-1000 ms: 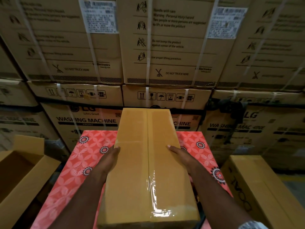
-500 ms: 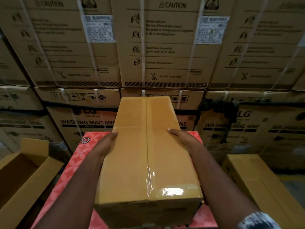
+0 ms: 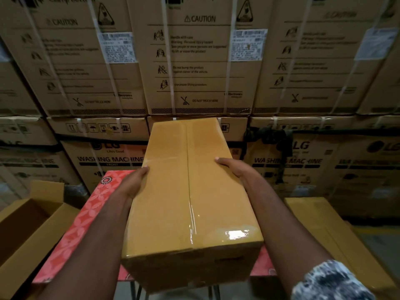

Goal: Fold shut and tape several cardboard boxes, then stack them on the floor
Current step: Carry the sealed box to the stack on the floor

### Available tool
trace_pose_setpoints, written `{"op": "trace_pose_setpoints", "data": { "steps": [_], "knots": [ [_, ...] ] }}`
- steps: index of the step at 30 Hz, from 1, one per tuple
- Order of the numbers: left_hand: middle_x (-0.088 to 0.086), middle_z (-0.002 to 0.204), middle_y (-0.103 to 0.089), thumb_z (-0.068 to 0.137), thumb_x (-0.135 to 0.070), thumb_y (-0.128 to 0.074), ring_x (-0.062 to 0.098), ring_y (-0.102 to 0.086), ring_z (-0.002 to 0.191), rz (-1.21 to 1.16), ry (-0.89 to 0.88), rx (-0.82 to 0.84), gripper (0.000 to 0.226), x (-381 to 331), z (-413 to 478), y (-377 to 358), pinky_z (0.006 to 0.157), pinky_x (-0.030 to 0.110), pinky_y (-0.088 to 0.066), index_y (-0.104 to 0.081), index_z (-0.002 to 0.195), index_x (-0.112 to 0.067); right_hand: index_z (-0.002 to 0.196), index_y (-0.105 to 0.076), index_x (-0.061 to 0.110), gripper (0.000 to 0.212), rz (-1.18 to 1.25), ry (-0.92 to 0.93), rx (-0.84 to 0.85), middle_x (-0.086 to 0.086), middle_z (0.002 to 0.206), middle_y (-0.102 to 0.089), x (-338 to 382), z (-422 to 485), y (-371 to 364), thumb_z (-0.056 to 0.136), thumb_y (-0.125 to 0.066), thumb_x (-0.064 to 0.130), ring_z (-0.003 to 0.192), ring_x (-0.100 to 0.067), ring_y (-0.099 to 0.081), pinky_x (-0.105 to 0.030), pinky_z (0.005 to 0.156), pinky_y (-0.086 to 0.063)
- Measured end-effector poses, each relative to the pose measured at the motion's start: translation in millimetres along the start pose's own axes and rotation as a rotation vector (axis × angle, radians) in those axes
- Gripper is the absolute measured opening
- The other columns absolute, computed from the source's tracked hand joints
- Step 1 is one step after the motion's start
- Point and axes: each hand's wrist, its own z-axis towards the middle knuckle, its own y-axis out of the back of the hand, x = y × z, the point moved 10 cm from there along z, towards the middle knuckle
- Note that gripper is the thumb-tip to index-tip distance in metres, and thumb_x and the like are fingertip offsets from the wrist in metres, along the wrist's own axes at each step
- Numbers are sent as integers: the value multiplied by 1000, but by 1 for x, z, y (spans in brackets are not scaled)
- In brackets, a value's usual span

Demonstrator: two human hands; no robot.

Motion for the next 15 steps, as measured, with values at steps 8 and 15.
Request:
{"op": "trace_pose_setpoints", "data": {
  "steps": [8, 15],
  "knots": [
    [18, 97, -70, 99, -38, -59, 31, -64, 72, -3, -45, -26, 42, -14, -48, -44, 73, 38, -52, -70, 114, -1, 106, -68, 9, 43, 7, 34, -16, -12, 92, -74, -1, -50, 49, 84, -79, 44, 73, -27, -70, -35, 67, -57],
    [18, 102, -71, 100, -37, -57, 30, -65, 80, 3, -36, -4, 32, 4, -94, -99, 84, 42, -54, -70, 100, -8, 103, -71, 8, 40, 18, 25, -43, -10, 80, -76, -22, -89, 112, 84, -79, 43, 67, -26, -71, -36, 67, -59]
  ]
}}
